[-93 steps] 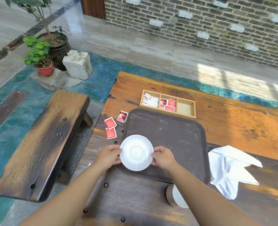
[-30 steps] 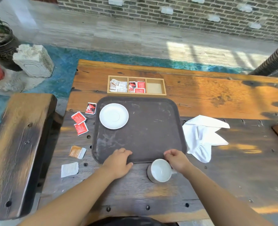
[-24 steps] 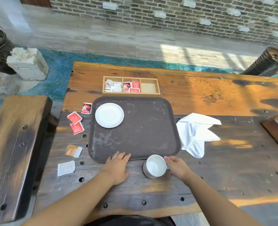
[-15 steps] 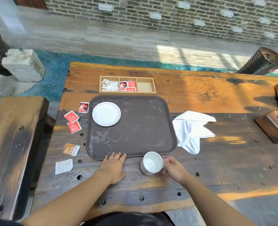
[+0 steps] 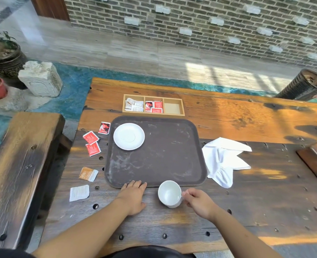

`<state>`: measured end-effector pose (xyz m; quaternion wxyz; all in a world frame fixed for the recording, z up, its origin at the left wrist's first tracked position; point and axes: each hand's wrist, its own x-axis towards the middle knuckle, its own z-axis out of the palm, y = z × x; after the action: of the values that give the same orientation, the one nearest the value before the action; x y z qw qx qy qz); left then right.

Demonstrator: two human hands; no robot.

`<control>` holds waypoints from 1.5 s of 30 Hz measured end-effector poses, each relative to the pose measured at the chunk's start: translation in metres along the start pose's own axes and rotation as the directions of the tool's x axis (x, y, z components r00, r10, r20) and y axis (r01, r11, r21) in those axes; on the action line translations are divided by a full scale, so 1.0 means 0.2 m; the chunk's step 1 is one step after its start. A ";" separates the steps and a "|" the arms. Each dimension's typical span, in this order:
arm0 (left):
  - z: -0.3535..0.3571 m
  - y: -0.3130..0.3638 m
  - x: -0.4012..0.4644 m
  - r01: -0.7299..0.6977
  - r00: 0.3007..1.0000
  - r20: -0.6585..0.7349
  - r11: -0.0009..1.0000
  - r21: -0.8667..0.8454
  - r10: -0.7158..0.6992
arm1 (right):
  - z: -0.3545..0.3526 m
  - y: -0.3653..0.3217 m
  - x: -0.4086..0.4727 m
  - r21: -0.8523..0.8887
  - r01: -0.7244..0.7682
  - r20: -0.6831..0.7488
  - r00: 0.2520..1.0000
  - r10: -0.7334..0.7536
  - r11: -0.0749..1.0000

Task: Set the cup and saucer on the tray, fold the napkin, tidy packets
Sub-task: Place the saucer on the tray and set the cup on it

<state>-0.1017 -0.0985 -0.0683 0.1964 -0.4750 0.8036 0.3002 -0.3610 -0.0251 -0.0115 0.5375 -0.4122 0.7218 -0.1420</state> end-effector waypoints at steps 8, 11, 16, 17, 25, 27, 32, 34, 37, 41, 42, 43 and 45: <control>-0.11 -0.15 0.02 0.069 0.996 -0.055 0.996 -0.064 -0.073 | 0.01 -0.21 0.07 0.113 0.027 0.030 0.999 -0.031 0.993; -0.17 -0.22 0.04 0.093 0.992 -0.081 0.993 -0.078 -0.099 | 0.03 -0.32 0.13 0.177 0.039 0.025 0.999 -0.044 0.983; -0.24 -0.31 0.08 0.129 0.988 -0.081 0.989 -0.075 -0.135 | 0.09 -0.48 0.27 0.276 0.037 0.002 0.999 -0.039 0.961; -0.25 -0.32 0.08 0.136 0.987 -0.071 0.988 -0.073 -0.142 | 0.10 -0.52 0.30 0.276 0.037 0.002 0.999 -0.039 0.960; -0.31 -0.41 0.16 0.182 0.983 0.021 0.983 -0.024 -0.182 | 0.16 -0.73 0.57 0.288 0.058 -0.004 0.998 -0.059 0.956; -0.32 -0.43 0.18 0.184 0.982 0.038 0.983 -0.005 -0.183 | 0.17 -0.77 0.63 0.288 0.054 0.000 0.998 -0.056 0.956; -0.33 -0.46 0.21 0.173 0.980 0.091 0.984 0.041 -0.176 | 0.21 -0.86 0.79 0.290 0.046 0.008 0.999 -0.050 0.956; -0.33 -0.47 0.22 0.179 0.975 0.121 0.983 0.049 -0.184 | 0.23 -0.88 0.84 0.292 0.043 0.011 0.999 -0.049 0.955; -0.35 -0.46 0.23 0.190 0.968 0.154 0.980 0.060 -0.197 | 0.25 -0.91 0.91 0.304 0.027 0.023 0.999 -0.036 0.952; -0.36 -0.45 0.24 0.191 0.965 0.170 0.979 0.069 -0.201 | 0.27 -0.93 0.99 0.314 0.012 0.029 0.999 -0.022 0.949; -0.36 -0.46 0.24 0.190 0.965 0.170 0.980 0.065 -0.199 | 0.27 -0.93 1.01 0.318 0.007 0.033 0.999 -0.018 0.948; -0.36 -0.46 0.24 0.189 0.966 0.166 0.980 0.061 -0.197 | 0.27 -0.93 1.03 0.326 0.002 0.038 0.999 -0.015 0.945; -0.37 -0.47 0.25 0.185 0.970 0.152 0.981 0.057 -0.192 | 0.28 -0.93 1.05 0.342 -0.009 0.048 0.999 -0.008 0.940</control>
<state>-0.0448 -0.2144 -0.0713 0.2967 -0.5196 0.7432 0.2994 -0.2463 -0.2844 -0.0513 0.6183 -0.3155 0.6731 -0.2552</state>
